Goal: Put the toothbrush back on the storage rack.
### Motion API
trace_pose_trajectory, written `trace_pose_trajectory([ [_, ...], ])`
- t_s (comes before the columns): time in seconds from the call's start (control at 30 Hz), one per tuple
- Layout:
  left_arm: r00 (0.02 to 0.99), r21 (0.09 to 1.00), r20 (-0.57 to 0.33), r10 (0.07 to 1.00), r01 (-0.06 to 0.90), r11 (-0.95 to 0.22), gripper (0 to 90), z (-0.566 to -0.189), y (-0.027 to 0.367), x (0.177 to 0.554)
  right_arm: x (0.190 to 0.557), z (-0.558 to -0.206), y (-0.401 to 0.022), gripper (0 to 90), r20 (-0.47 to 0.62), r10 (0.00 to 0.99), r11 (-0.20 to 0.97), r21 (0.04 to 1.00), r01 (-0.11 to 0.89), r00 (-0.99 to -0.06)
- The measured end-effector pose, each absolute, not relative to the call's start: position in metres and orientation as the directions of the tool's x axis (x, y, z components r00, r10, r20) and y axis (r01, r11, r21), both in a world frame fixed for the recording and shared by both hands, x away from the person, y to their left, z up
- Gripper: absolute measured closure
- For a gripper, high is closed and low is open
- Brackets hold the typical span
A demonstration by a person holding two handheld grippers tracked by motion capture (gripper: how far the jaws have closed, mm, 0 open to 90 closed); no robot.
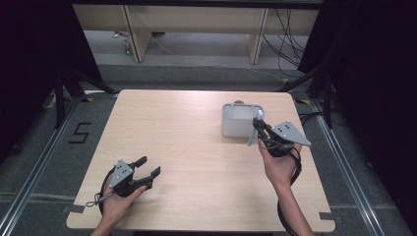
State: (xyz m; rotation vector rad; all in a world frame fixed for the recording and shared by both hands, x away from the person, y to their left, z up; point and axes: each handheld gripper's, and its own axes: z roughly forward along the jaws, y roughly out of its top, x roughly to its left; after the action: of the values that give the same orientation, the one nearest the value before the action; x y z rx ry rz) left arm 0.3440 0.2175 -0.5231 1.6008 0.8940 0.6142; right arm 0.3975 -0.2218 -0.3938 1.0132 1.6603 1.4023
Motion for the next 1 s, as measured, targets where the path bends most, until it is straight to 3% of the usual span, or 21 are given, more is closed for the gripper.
trace_pose_trajectory([
  [1.0, 0.567, 0.977, -0.073, 0.821, 0.204, -0.054, 30.9, -0.524, 0.216, 0.345, 0.423, -0.374, -0.233, 84.7, -0.051, 0.927, 0.084, 0.994, 0.073, -0.372],
])
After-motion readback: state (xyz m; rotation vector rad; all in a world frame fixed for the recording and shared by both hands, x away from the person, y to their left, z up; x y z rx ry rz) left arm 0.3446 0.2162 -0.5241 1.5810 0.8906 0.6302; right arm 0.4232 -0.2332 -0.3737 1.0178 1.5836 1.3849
